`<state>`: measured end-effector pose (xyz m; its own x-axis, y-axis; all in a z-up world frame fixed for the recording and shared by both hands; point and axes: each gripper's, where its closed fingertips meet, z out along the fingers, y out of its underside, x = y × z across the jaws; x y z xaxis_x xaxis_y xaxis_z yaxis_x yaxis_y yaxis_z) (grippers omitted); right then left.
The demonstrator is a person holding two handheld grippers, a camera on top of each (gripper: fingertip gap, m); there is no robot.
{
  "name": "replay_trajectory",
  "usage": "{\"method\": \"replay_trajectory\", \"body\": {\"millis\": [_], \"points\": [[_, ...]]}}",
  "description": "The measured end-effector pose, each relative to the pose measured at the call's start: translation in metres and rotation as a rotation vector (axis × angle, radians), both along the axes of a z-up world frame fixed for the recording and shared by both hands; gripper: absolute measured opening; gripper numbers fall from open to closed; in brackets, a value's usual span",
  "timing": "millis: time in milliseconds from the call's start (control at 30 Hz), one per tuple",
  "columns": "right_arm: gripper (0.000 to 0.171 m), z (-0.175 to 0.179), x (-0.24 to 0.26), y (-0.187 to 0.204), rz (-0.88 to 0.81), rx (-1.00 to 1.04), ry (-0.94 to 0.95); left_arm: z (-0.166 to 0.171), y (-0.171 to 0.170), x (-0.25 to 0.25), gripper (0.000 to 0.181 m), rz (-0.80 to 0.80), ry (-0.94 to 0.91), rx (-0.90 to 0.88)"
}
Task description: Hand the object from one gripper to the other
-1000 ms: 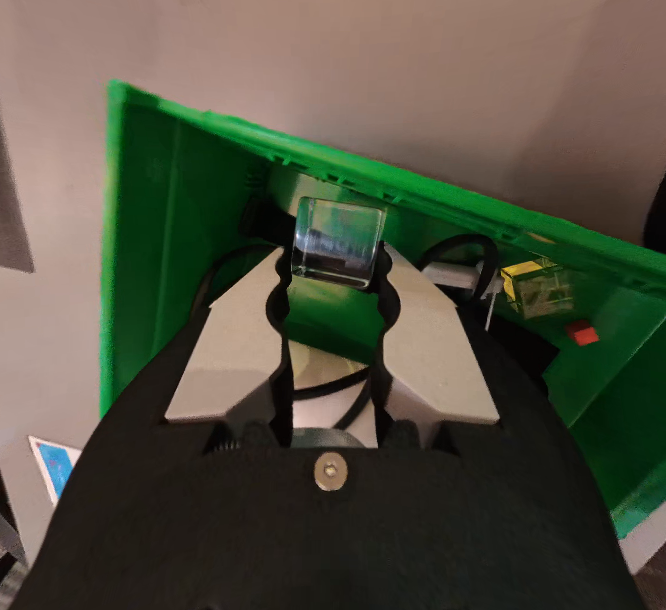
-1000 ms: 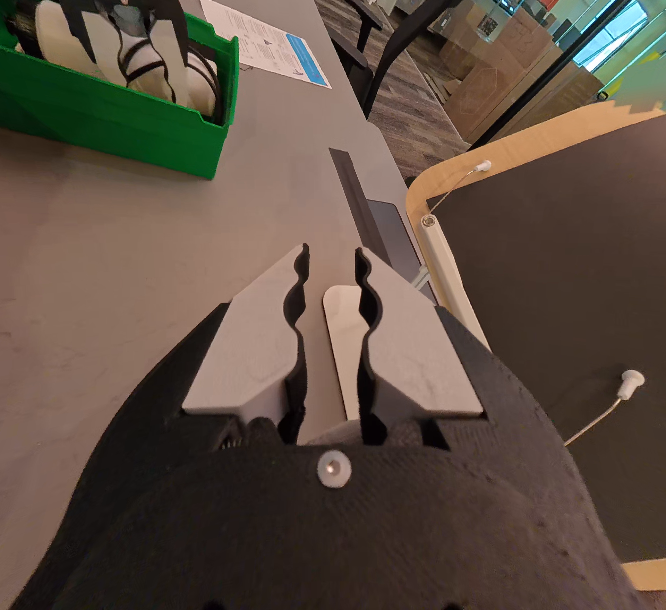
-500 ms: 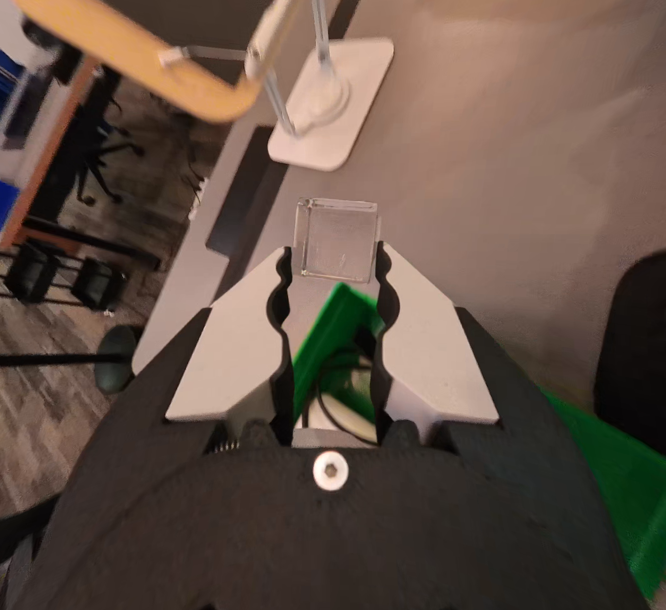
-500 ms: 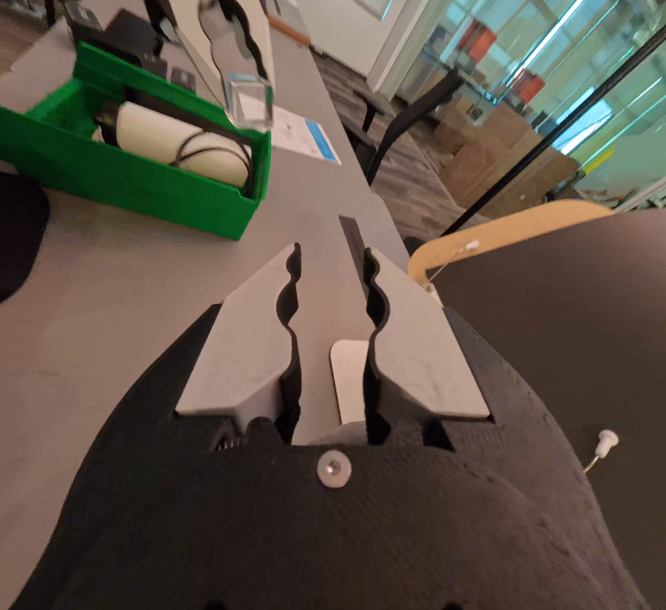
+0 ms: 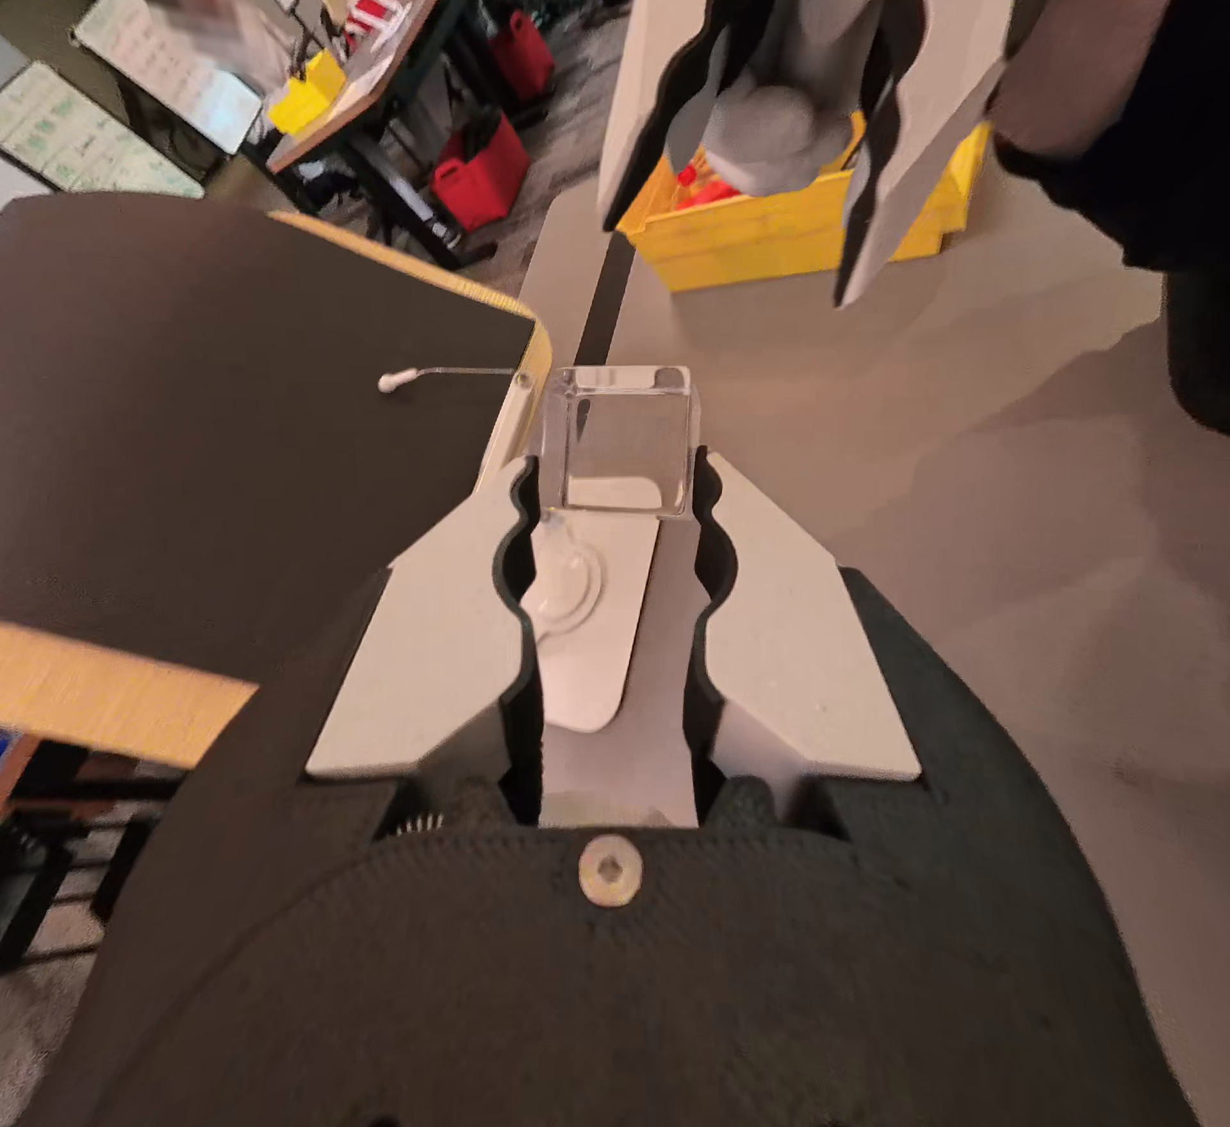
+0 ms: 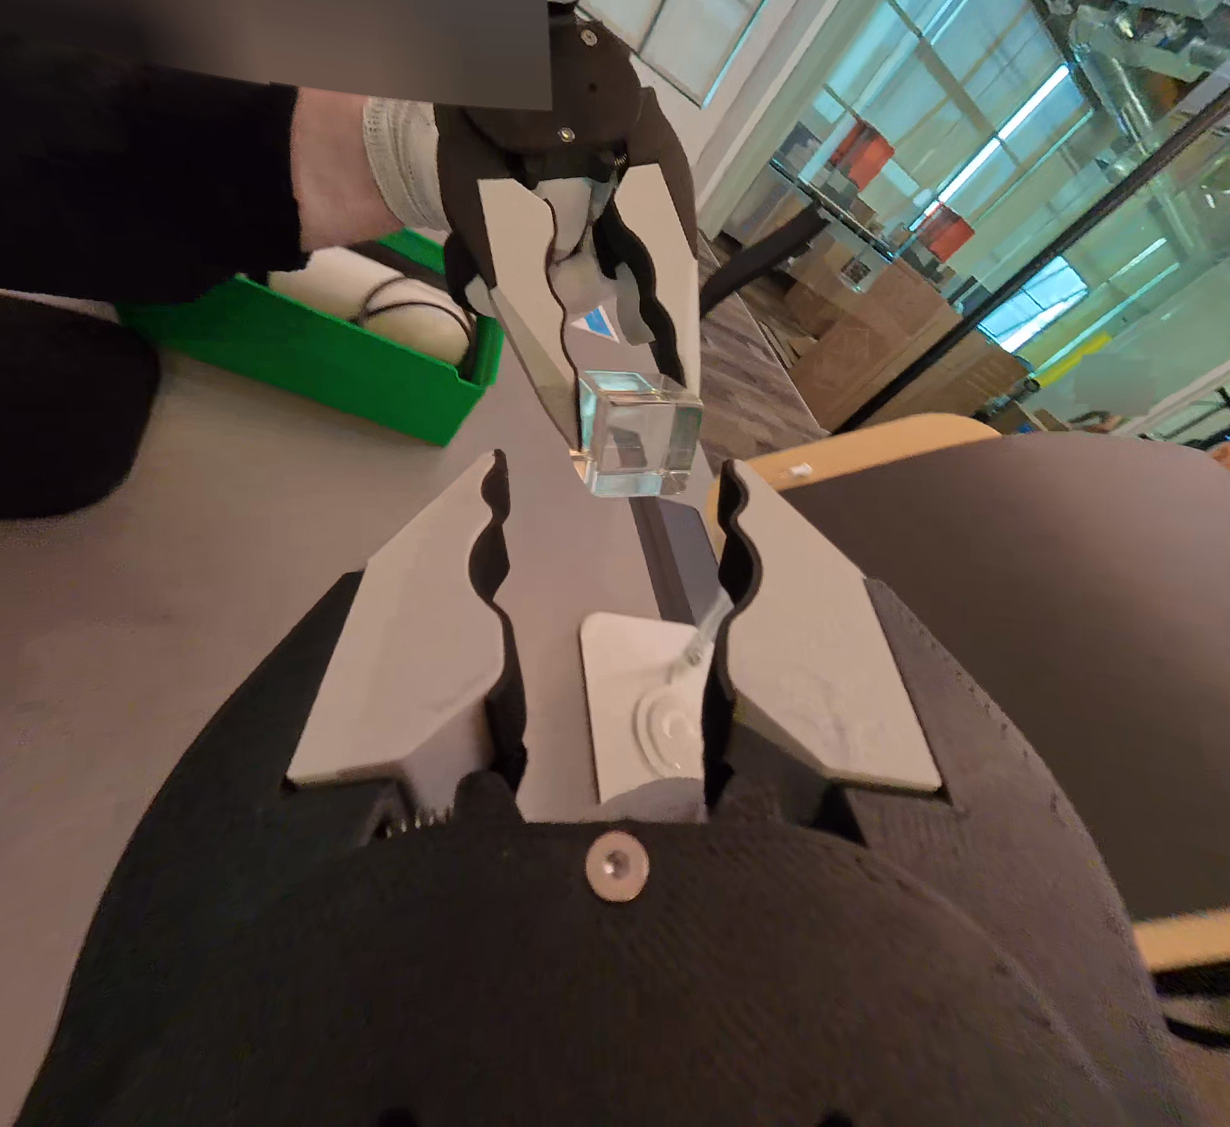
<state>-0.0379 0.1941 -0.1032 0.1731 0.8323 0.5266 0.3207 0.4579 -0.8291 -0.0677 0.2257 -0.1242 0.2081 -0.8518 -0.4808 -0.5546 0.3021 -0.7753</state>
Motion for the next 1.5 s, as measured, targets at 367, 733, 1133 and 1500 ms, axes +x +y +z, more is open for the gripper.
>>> {"method": "replay_trajectory", "body": {"millis": [367, 733, 1133, 1500], "points": [[0.052, -0.021, 0.021, 0.001, 0.067, -0.007, -0.060, -0.030, -0.010, 0.024, 0.044, -0.042, -0.044, 0.079], [0.055, -0.053, -0.015, 0.010, 0.078, -0.050, -0.146, -0.044, -0.017, 0.018, 0.044, -0.097, -0.102, 0.058], [0.041, -0.061, -0.023, 0.005, 0.132, -0.082, -0.154, -0.047, -0.023, 0.020, 0.044, -0.099, -0.050, 0.093], [0.041, -0.046, -0.023, 0.001, 0.192, -0.104, -0.068, -0.033, -0.026, 0.020, 0.044, -0.105, -0.105, 0.121]]}}
